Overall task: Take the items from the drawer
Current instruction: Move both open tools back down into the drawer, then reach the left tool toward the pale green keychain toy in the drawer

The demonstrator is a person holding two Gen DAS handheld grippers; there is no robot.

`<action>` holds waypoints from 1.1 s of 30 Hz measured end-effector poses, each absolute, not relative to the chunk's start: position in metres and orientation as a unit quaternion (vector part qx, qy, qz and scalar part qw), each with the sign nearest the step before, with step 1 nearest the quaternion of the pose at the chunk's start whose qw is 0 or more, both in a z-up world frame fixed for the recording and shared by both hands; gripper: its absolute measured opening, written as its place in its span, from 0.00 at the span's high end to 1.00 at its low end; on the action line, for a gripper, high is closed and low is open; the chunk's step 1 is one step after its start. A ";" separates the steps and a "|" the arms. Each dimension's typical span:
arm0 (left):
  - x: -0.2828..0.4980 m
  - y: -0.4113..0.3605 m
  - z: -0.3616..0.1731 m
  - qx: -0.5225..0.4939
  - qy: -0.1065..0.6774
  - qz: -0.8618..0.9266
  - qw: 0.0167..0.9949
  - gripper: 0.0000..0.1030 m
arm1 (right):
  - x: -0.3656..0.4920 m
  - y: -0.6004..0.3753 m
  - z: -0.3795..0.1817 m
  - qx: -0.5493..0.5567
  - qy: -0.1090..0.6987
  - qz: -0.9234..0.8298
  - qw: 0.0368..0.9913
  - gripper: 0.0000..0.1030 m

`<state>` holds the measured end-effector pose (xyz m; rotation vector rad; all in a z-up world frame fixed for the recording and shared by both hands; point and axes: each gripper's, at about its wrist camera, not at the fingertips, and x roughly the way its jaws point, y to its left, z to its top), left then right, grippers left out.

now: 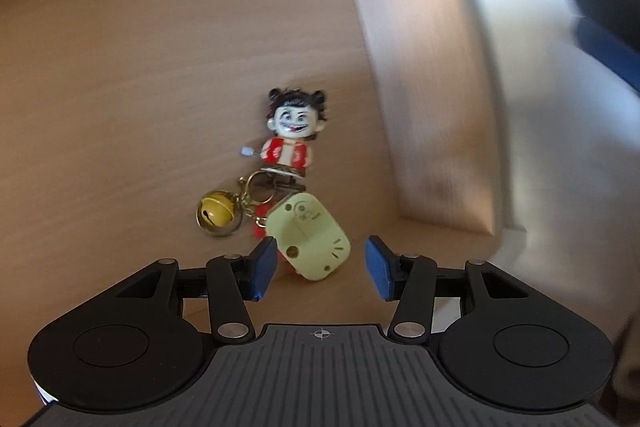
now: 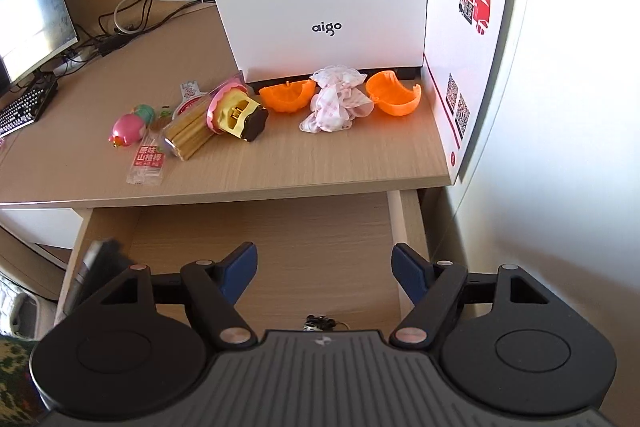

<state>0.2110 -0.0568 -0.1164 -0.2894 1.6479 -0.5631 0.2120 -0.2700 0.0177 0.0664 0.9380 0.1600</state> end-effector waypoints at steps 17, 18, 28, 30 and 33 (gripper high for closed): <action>0.199 -0.074 -0.131 -0.124 0.707 -0.226 0.658 0.73 | 0.218 -0.285 0.005 0.043 0.454 0.042 0.889 0.28; 0.198 -0.073 -0.127 -0.111 0.699 -0.227 0.669 0.74 | 0.218 -0.285 0.004 0.045 0.454 0.042 0.889 0.28; 0.192 0.001 -0.115 -0.025 0.654 -0.176 0.735 0.88 | 0.218 -0.287 -0.015 0.073 0.474 0.046 0.876 0.27; 0.195 0.020 -0.118 0.009 0.652 -0.164 0.740 0.89 | 0.218 -0.285 -0.019 0.065 0.481 0.045 0.873 0.27; 0.195 0.044 -0.120 0.012 0.641 -0.206 0.739 0.83 | 0.217 -0.278 -0.024 0.054 0.490 0.053 0.868 0.27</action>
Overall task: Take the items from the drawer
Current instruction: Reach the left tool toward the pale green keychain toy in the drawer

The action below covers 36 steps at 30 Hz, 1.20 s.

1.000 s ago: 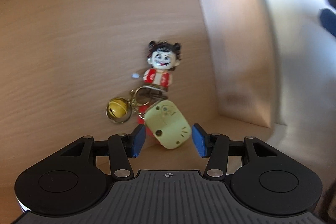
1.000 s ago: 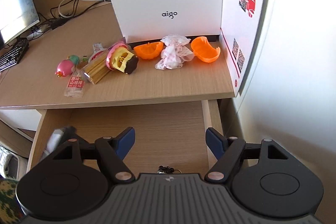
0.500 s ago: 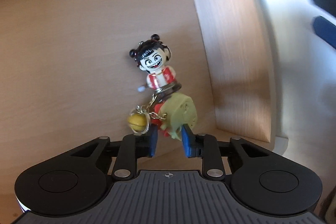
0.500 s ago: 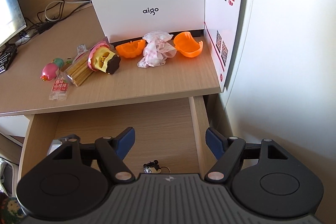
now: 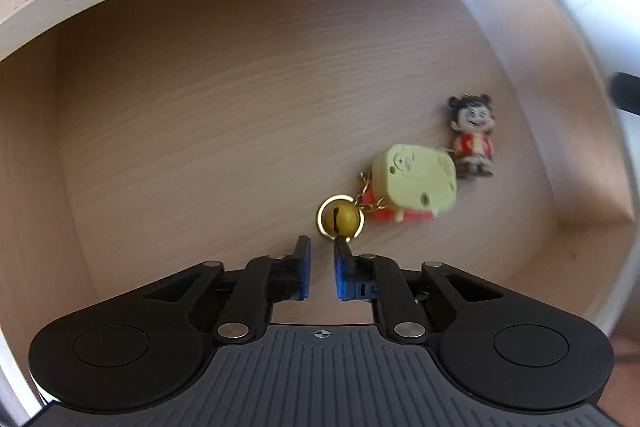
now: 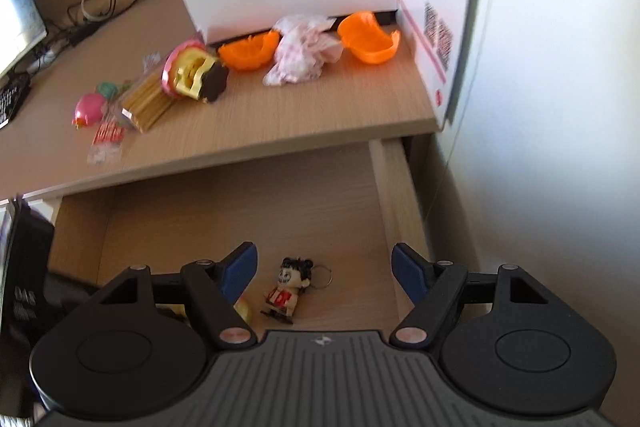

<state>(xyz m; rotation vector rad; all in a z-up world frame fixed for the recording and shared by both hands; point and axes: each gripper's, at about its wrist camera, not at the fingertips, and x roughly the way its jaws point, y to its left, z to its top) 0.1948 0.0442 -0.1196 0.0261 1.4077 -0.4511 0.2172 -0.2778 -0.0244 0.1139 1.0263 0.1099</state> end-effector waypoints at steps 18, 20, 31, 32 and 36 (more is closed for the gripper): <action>0.195 0.028 -0.112 0.276 0.504 -0.302 0.761 0.82 | 0.218 -0.267 -0.036 0.021 0.499 0.065 0.864 0.27; 0.199 0.029 -0.112 0.268 0.511 -0.303 0.759 0.83 | 0.218 -0.268 -0.039 0.024 0.502 0.064 0.862 0.27; 0.195 0.023 -0.110 0.262 0.521 -0.358 0.729 0.83 | 0.220 -0.270 -0.048 0.041 0.515 0.063 0.854 0.27; 0.193 0.022 -0.110 0.266 0.518 -0.365 0.727 0.83 | 0.220 -0.270 -0.049 0.041 0.516 0.063 0.853 0.27; 0.184 0.018 -0.110 0.279 0.506 -0.401 0.710 0.49 | 0.219 -0.268 -0.050 0.038 0.518 0.064 0.852 0.27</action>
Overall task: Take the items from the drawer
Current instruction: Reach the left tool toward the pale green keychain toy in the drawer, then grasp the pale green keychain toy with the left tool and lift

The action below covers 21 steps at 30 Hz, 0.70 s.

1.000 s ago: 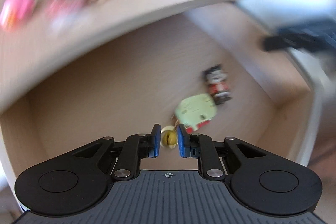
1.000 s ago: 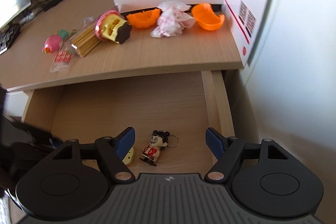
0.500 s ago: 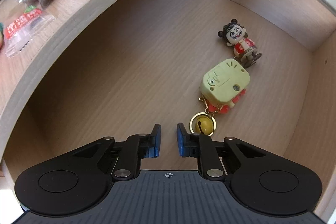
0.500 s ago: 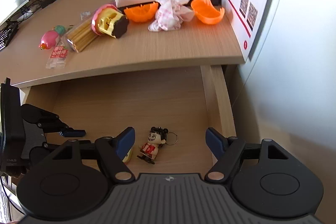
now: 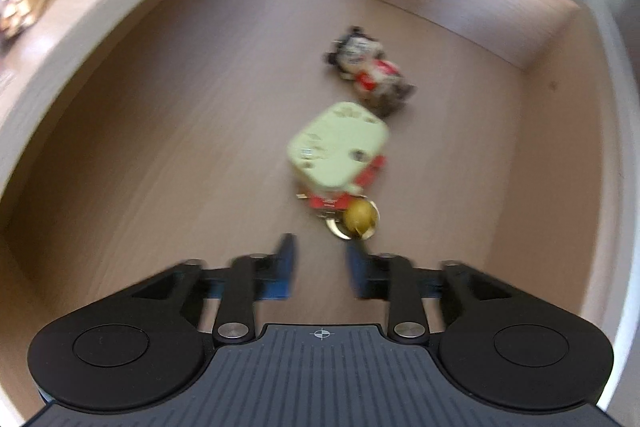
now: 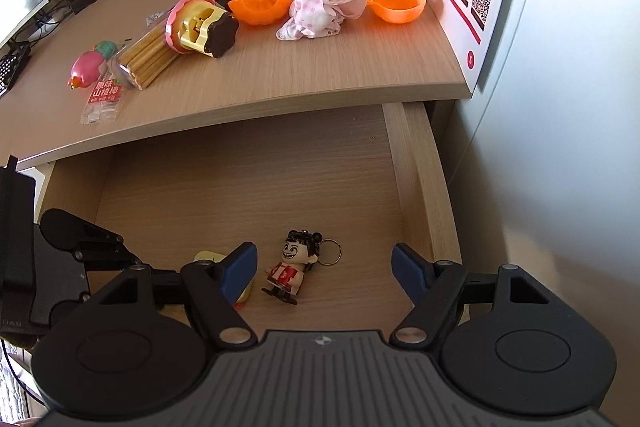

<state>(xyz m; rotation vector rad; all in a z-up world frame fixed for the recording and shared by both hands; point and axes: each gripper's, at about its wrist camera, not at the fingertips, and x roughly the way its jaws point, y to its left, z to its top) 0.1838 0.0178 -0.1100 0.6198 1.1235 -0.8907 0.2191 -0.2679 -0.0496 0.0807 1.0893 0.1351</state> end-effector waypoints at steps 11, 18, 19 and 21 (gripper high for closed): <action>0.173 0.016 -0.086 0.298 0.434 -0.444 0.725 0.34 | 0.218 -0.268 -0.044 0.039 0.505 0.063 0.860 0.27; 0.185 -0.019 -0.086 0.368 0.400 -0.450 0.709 0.34 | 0.219 -0.270 -0.044 0.046 0.505 0.065 0.860 0.27; 0.188 -0.019 -0.087 0.366 0.404 -0.452 0.706 0.34 | 0.219 -0.271 -0.044 0.047 0.504 0.066 0.860 0.27; 0.193 -0.035 -0.097 0.360 0.413 -0.453 0.704 0.34 | 0.219 -0.271 -0.043 0.047 0.502 0.067 0.861 0.27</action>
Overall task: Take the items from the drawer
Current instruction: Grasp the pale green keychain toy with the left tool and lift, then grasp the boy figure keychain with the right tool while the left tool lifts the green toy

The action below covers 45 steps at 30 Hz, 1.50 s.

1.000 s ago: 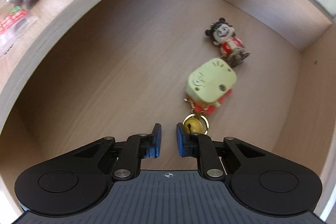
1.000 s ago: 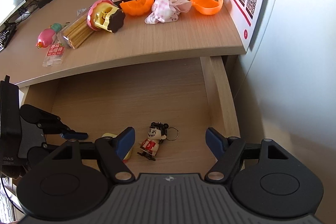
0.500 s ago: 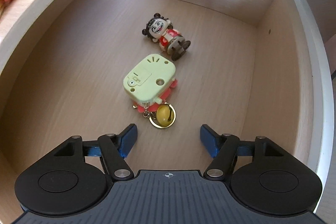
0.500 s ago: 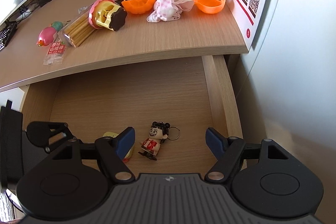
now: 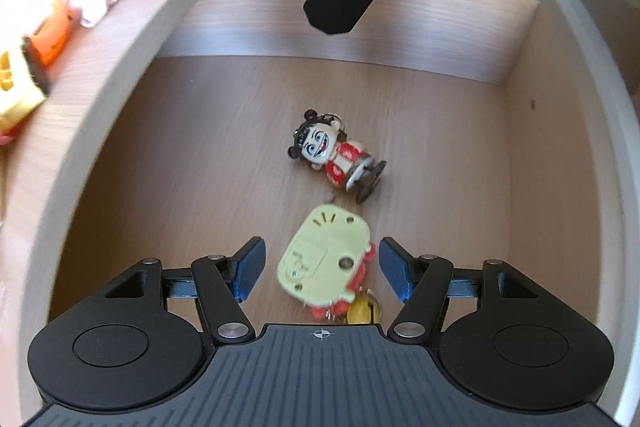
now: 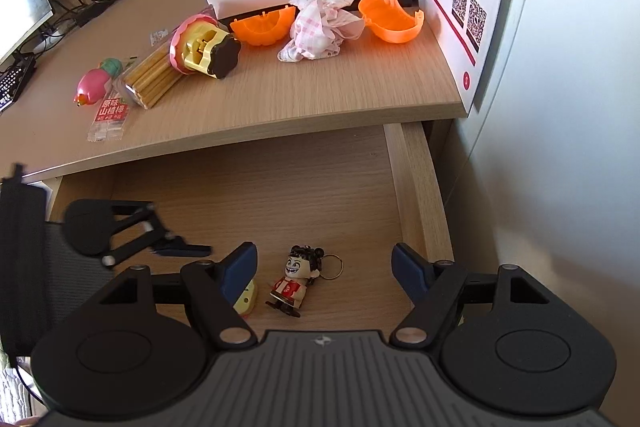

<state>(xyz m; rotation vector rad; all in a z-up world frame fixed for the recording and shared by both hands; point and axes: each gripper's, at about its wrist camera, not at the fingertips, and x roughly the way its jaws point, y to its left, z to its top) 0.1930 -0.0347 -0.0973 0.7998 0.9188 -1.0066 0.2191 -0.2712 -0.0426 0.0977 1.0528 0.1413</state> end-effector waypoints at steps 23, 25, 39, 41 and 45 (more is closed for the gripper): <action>0.183 0.087 -0.024 -0.005 0.539 -0.195 0.819 0.46 | 0.272 -0.225 -0.122 -0.004 0.606 0.057 0.793 0.27; 0.175 0.094 -0.024 -0.016 0.542 -0.180 0.821 0.46 | 0.281 -0.224 -0.133 0.000 0.619 0.054 0.784 0.28; 0.144 0.112 -0.030 -0.043 0.541 -0.163 0.824 0.46 | 0.277 -0.196 -0.127 -0.052 0.617 0.105 0.778 0.71; 0.141 0.112 -0.028 -0.045 0.536 -0.169 0.826 0.46 | 0.265 -0.195 -0.113 -0.048 0.606 0.115 0.786 0.72; 0.145 0.118 0.011 -0.040 0.481 -0.187 0.856 0.46 | 0.242 -0.204 -0.054 -0.012 0.551 0.132 0.824 0.72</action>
